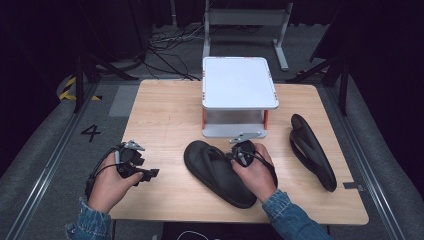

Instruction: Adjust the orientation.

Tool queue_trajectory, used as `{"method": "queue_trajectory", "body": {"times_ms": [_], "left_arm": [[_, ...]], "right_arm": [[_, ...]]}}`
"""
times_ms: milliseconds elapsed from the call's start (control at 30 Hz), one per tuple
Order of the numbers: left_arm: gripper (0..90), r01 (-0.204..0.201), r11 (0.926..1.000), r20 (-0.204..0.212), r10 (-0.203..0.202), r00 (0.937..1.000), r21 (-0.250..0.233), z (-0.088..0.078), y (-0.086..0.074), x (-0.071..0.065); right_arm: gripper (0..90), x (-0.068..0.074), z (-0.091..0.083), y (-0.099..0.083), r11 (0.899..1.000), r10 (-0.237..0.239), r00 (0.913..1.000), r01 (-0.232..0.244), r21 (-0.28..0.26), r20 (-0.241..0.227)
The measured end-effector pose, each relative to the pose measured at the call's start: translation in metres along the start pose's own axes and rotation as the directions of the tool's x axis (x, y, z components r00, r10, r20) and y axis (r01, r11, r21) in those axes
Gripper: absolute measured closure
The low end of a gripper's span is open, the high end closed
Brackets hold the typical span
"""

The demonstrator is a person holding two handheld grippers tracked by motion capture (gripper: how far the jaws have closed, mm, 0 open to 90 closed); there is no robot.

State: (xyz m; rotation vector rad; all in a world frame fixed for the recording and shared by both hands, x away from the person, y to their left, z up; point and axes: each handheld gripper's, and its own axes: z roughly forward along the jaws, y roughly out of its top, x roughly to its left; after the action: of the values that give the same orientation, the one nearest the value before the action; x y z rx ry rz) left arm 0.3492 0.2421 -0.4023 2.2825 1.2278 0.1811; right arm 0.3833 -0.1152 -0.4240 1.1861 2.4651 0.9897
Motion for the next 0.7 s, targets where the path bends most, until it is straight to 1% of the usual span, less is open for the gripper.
{"method": "queue_trajectory", "body": {"times_ms": [33, 67, 133, 167, 200, 233, 267, 300, 333, 367, 400, 433, 467, 500, 533, 567, 600, 633, 667, 700], "left_arm": [[30.4, -0.004, 1.0, 0.003, 0.004, 1.0, 0.005, 0.001, 0.002, -0.001], [30.4, -0.005, 1.0, 0.006, 0.005, 1.0, 0.008, 0.003, 0.003, -0.002], [30.4, -0.011, 0.9998, 0.009, 0.011, 0.9999, 0.015, 0.006, 0.005, -0.003], [30.4, -0.016, 0.9997, 0.007, 0.016, 0.9998, 0.019, 0.008, 0.006, -0.003], [30.4, -0.023, 0.9995, 0.008, 0.023, 0.9997, 0.021, 0.009, 0.007, -0.003], [30.3, -0.024, 0.9995, 0.012, 0.023, 0.9996, 0.021, 0.009, 0.009, -0.004], [30.4, -0.026, 0.9995, 0.013, 0.025, 0.9996, 0.02, 0.009, 0.01, -0.005], [30.3, -0.023, 0.9997, 0.017, 0.023, 0.9996, 0.013, 0.009, 0.01, -0.005], [30.3, -0.023, 0.9997, 0.017, 0.023, 0.9996, 0.013, 0.009, 0.01, -0.005], [30.3, -0.025, 0.9996, 0.015, 0.025, 0.9996, 0.013, 0.008, 0.01, -0.005], [30.3, -0.024, 0.9996, 0.016, 0.024, 0.9996, 0.013, 0.008, 0.01, -0.004], [30.3, -0.027, 0.9995, 0.016, 0.027, 0.9995, 0.013, 0.008, 0.01, -0.003], [30.3, -0.026, 0.9996, 0.014, 0.026, 0.9996, 0.014, 0.008, 0.01, -0.003], [30.3, -0.027, 0.9995, 0.016, 0.027, 0.9995, 0.017, 0.008, 0.01, -0.003], [30.3, -0.026, 0.9996, 0.015, 0.026, 0.9996, 0.015, 0.009, 0.01, -0.003], [30.3, -0.028, 0.9995, 0.018, 0.027, 0.9995, 0.016, 0.009, 0.011, -0.004], [30.3, -0.028, 0.9995, 0.018, 0.028, 0.9995, 0.015, 0.008, 0.011, -0.005], [30.3, -0.031, 0.9994, 0.021, 0.031, 0.9993, 0.013, 0.008, 0.012, -0.006], [30.3, -0.034, 0.9994, 0.021, 0.034, 0.9992, 0.01, 0.008, 0.012, -0.006], [30.2, -0.035, 0.9993, 0.022, 0.035, 0.9992, 0.009, 0.008, 0.013, -0.006]], "right_arm": [[83.9, -0.003, -0.003, -0.004, 1.0, 0.013, 0.9999, -0.013, -0.005, 0.008], [83.9, -0.008, -0.008, -0.01, 0.999, 0.037, 0.9989, -0.037, -0.018, 0.027], [83.3, -0.018, -0.014, -0.019, 0.997, 0.076, 0.9962, -0.075, -0.032, 0.043], [81.6, -0.023, -0.016, -0.024, 0.996, 0.091, 0.9953, -0.09, -0.026, 0.033], [78.0, -0.026, -0.018, -0.026, 0.994, 0.105, 0.9945, -0.105, -0.035, 0.005], [70.3, -0.027, -0.02, -0.028, 0.993, 0.112, 0.9936, -0.113, -0.037, -0.012], [63.8, -0.027, -0.025, -0.029, 0.992, 0.107, 0.9941, -0.108, -0.062, -0.017], [61.1, -0.029, -0.035, -0.033, 0.993, 0.09, 0.9959, -0.09, -0.073, -0.007], [61.1, -0.029, -0.035, -0.033, 0.993, 0.09, 0.9959, -0.09, -0.073, -0.007], [61.4, -0.03, -0.04, -0.035, 0.994, 0.088, 0.9961, -0.088, -0.067, 0.001], [65.0, -0.034, -0.047, -0.04, 0.996, 0.081, 0.9965, -0.08, -0.039, 0.023], [67.7, -0.037, -0.05, -0.043, 0.997, 0.073, 0.9967, -0.073, 0.0, 0.037], [70.4, -0.04, -0.053, -0.05, 0.996, 0.054, 0.9964, -0.058, 0.071, 0.065], [73.9, -0.042, -0.054, -0.059, 0.989, 0.036, 0.9959, -0.047, 0.14, 0.083], [76.1, -0.042, -0.054, -0.065, 0.98, 0.024, 0.9955, -0.041, 0.196, 0.091], [77.2, -0.042, -0.053, -0.07, 0.974, 0.013, 0.9957, -0.034, 0.226, 0.092], [78.1, -0.041, -0.052, -0.076, 0.965, 0.006, 0.9968, -0.027, 0.262, 0.08], [79.0, -0.04, -0.053, -0.08, 0.958, 0.001, 0.9984, -0.017, 0.285, 0.057], [80.1, -0.037, -0.054, -0.084, 0.955, 0.014, 0.9996, -0.021, 0.296, 0.026], [80.9, -0.036, -0.055, -0.086, 0.953, 0.021, 0.9998, -0.022, 0.301, 0.005]]}}
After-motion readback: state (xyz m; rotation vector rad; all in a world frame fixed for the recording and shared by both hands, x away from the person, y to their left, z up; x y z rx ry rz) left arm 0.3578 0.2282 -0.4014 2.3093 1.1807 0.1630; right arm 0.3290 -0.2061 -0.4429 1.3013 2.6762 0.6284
